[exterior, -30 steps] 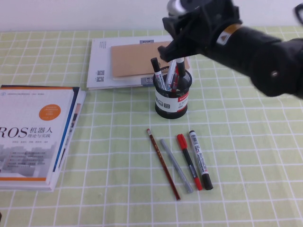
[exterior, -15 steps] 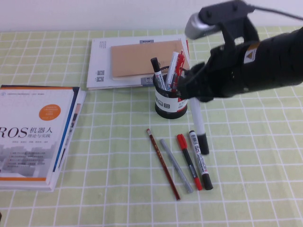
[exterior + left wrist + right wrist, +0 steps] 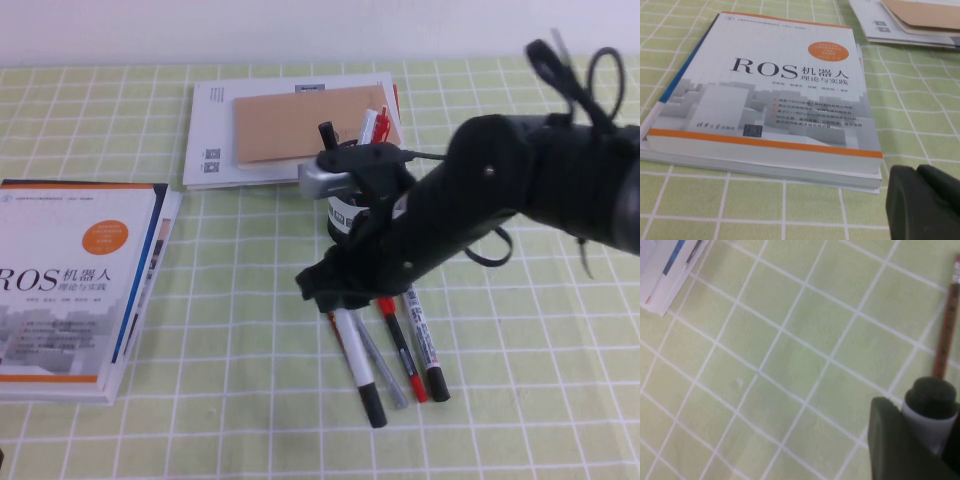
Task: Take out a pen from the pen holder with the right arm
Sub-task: 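Take a marker out of the pen holder and lay it on the table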
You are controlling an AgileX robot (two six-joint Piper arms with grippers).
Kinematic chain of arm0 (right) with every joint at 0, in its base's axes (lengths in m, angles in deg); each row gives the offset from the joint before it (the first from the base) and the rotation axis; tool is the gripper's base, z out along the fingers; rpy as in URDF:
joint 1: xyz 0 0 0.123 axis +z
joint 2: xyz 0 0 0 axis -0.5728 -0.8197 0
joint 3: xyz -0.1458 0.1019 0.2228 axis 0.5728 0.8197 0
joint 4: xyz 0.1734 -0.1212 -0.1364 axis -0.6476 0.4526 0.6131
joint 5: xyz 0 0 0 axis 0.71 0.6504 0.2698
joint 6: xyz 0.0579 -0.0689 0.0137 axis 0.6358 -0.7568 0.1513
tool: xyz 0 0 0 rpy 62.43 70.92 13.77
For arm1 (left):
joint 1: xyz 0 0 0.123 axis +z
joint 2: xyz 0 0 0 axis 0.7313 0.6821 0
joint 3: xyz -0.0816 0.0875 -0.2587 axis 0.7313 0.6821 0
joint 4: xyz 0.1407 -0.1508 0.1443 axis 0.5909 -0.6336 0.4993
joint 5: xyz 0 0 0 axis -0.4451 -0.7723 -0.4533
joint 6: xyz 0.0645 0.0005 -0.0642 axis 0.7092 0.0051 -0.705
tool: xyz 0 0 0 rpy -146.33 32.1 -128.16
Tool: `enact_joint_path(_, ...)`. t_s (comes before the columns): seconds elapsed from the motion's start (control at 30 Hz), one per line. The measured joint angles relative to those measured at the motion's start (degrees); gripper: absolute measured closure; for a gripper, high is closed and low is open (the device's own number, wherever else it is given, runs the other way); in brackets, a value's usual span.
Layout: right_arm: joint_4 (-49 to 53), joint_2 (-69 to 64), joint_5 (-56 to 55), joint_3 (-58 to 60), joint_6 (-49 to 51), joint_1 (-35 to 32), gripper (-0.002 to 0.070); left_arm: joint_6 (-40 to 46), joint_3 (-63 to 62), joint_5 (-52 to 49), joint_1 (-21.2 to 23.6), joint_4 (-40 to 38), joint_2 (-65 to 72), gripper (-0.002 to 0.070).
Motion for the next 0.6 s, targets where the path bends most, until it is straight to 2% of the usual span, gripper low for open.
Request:
enact_joint_path(0.33,1.22,-12.75,3.19,-11.99,0.00,0.70,0.0559,0.00,0.00,0.00,0.00,0.00,0.00,0.0683)
enact_joint_path(0.6,2.83,-18.80,4.92,-17.25,0.00,0.70,0.0559,0.00,0.00,0.00,0.00,0.00,0.00,0.0683)
